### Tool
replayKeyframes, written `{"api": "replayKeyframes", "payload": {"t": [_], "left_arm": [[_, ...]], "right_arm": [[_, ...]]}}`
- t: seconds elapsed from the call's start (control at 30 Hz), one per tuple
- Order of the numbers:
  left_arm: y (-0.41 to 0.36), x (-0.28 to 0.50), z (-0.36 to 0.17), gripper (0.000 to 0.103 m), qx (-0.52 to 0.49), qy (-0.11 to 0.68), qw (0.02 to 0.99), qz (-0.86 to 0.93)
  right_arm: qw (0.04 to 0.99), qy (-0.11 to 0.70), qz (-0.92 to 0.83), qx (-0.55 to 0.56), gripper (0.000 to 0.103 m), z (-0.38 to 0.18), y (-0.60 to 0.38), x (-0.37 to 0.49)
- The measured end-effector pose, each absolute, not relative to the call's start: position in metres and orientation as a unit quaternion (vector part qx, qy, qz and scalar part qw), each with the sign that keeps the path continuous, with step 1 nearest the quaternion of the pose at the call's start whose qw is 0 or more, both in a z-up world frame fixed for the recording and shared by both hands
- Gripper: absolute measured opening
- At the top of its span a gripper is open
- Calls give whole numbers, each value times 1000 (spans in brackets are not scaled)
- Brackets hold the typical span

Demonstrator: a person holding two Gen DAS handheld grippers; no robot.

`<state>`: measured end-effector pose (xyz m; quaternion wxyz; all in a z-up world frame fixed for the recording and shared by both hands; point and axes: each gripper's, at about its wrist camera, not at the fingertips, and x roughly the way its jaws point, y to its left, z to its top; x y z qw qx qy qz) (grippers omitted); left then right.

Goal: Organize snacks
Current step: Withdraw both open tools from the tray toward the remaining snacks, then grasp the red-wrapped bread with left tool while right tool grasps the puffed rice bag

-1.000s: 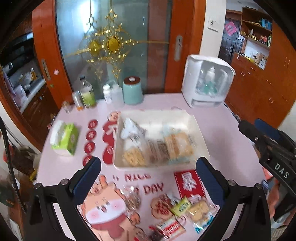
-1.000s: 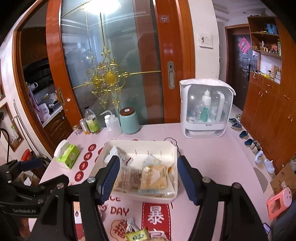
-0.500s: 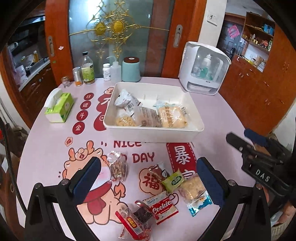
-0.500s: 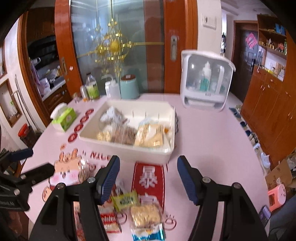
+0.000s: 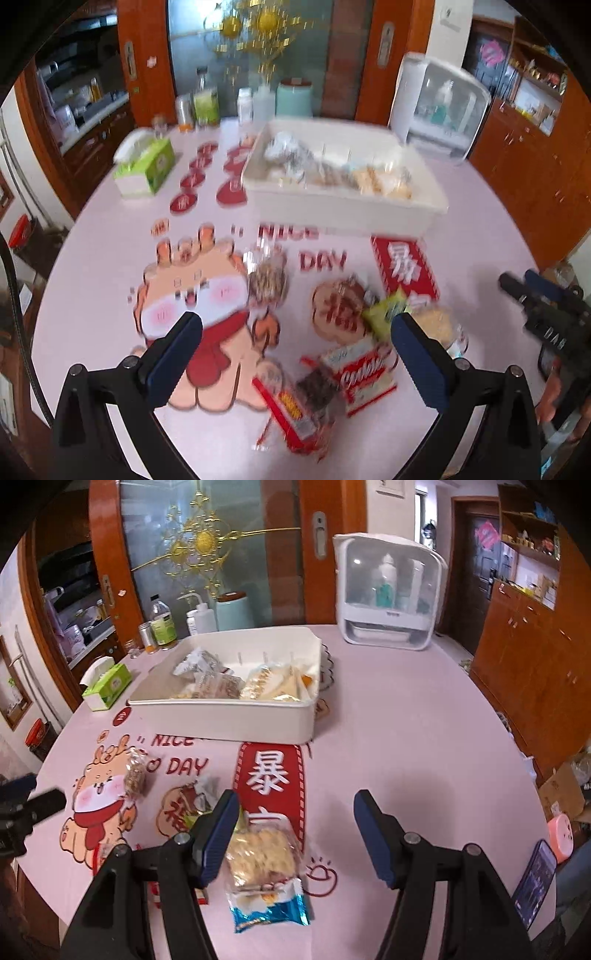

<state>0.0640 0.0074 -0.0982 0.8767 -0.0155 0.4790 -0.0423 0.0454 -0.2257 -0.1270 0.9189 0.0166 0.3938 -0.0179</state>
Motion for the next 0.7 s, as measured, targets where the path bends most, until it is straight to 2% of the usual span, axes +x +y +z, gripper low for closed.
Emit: {"api": "replayKeyframes", "payload": {"t": [0.43,0.7], "left_arm": [[18,44,-171,102,-66,583,806,-78],[22,43,-195,102,-93,612,781,-85]], "right_arm": [[893,449,25,26,65,-170,-227,38],[862,503,49,40,65,-203,-223,50]]}}
